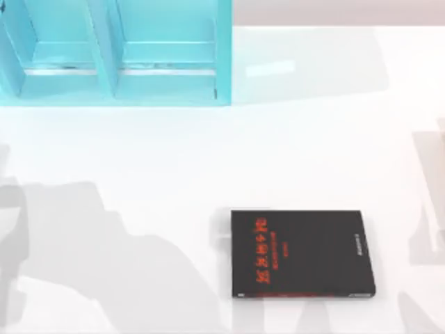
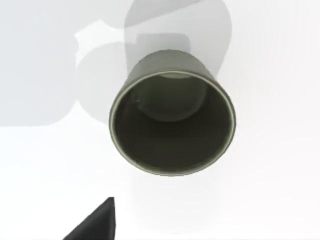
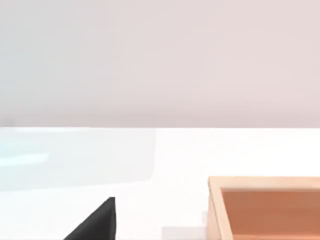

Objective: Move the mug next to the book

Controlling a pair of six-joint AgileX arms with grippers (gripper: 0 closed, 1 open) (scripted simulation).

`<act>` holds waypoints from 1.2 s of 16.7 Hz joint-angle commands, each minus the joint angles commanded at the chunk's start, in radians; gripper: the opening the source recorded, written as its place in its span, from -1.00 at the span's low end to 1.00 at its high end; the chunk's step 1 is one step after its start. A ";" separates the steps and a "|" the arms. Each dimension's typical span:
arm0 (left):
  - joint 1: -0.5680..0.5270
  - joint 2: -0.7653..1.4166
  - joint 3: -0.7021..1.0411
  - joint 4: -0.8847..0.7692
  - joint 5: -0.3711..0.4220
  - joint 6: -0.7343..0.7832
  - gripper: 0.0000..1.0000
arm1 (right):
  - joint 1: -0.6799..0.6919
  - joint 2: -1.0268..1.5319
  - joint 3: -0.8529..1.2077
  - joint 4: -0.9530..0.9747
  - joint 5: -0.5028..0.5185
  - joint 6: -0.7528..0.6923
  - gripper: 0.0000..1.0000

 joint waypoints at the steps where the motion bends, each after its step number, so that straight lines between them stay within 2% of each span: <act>1: 0.001 0.004 -0.012 0.013 0.000 -0.001 1.00 | 0.000 0.000 0.000 0.000 0.000 0.000 1.00; 9: 0.006 0.088 -0.246 0.339 0.001 0.004 1.00 | 0.000 0.000 0.000 0.000 0.000 0.000 1.00; 15: 0.008 0.099 -0.274 0.372 0.001 0.006 1.00 | 0.000 0.000 0.000 0.000 0.000 0.000 1.00; 20: 0.008 0.099 -0.274 0.372 0.001 0.006 0.25 | 0.000 0.000 0.000 0.000 0.000 0.000 1.00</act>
